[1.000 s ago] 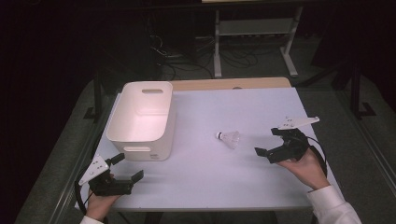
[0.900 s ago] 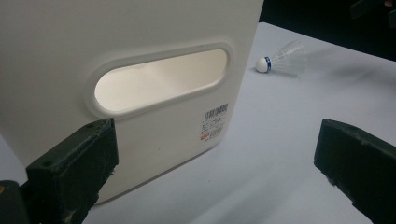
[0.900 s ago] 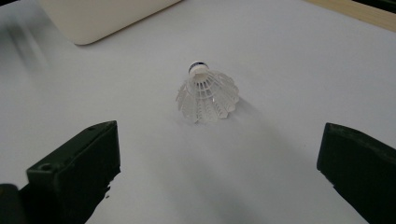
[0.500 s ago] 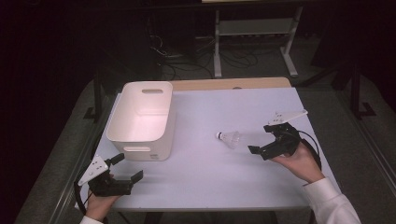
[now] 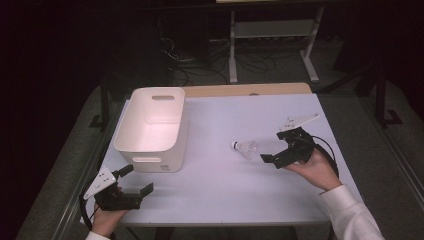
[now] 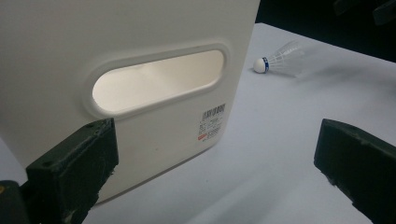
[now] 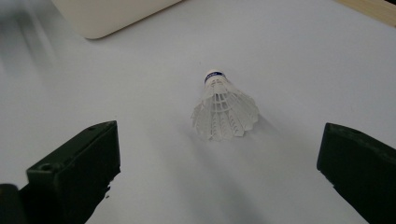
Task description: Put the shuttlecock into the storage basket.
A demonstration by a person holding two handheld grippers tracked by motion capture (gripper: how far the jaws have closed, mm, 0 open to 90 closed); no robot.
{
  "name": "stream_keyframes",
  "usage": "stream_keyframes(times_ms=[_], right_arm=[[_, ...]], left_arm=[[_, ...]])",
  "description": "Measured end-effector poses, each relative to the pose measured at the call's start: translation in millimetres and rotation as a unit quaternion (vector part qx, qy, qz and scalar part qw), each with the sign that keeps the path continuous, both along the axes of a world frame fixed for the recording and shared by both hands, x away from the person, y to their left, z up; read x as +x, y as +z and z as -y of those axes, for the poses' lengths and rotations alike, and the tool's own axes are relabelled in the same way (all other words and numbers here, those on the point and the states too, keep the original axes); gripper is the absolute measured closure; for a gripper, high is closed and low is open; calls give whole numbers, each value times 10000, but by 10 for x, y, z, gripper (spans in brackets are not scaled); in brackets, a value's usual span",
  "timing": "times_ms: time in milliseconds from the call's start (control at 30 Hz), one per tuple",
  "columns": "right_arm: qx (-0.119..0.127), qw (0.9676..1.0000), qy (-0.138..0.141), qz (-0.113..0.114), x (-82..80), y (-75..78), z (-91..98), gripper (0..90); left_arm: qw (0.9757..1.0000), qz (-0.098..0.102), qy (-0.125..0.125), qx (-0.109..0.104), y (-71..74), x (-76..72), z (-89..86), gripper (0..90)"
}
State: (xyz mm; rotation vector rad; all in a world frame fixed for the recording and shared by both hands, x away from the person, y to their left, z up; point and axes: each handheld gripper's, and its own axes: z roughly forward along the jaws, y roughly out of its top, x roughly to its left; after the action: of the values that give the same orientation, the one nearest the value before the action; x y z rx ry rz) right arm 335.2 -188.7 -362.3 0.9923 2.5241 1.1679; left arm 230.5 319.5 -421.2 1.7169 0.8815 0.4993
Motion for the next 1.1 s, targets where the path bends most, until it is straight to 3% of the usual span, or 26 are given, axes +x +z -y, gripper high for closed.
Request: stream_keyframes(times_ms=[1100], right_arm=[[-212, 9990, 299, -245, 254, 102, -214, 0]], left_arm=[[10000, 4, -43, 8, 1, -3, 1, 0]])
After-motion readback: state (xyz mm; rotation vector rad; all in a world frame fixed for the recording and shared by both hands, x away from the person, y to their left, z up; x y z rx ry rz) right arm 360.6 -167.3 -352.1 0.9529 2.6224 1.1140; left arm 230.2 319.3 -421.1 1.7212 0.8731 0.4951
